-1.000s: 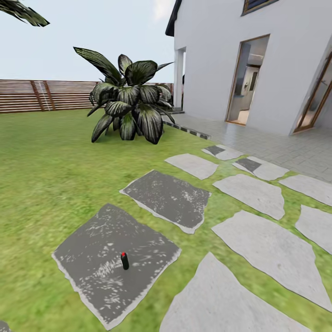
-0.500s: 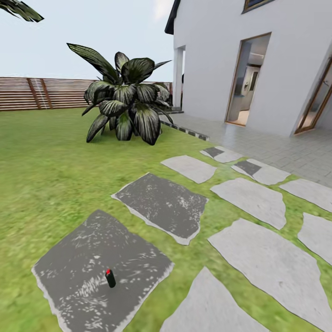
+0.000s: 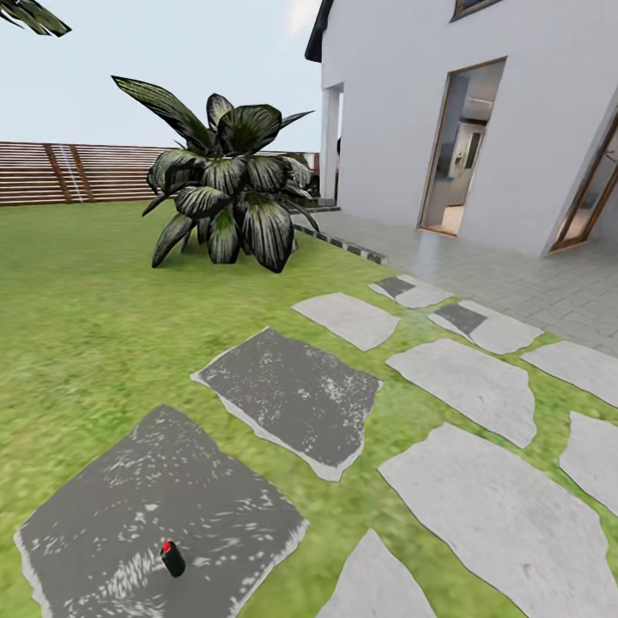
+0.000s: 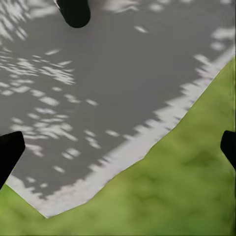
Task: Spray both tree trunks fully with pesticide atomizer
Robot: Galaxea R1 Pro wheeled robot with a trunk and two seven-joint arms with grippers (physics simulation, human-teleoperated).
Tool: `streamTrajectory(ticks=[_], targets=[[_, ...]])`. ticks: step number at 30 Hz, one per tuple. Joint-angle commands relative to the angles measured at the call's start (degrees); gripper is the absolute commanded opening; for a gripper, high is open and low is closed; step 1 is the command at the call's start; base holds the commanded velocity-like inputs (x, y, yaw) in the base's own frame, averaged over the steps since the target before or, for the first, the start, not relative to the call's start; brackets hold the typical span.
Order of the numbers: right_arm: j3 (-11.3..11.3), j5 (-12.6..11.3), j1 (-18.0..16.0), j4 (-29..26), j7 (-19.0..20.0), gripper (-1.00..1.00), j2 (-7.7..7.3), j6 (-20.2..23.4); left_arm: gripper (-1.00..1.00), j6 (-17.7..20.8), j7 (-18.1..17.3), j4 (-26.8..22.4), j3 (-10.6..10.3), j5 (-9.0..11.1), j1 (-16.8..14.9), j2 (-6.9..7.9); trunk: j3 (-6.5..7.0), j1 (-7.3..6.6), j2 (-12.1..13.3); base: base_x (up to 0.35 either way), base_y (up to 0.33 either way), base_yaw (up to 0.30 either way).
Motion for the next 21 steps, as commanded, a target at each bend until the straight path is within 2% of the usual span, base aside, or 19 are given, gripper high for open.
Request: streamTrajectory(ticks=[1,21], targets=[[-0.1,0.0,0.0,0.1,0.0,1.0,0.01,-0.2,1.0,-0.2,0.1,0.0,0.0,0.2,0.0,0.0,-0.05,0.02,0.0,0.279,-0.168,0.0],[-0.4,-0.2,0.0,-0.1,0.3,1.0,0.01,-0.1,1.0,-0.2,0.1,0.0,0.0,0.2,0.0,0.02,-0.05,0.02,0.0,0.278,-0.168,0.0]])
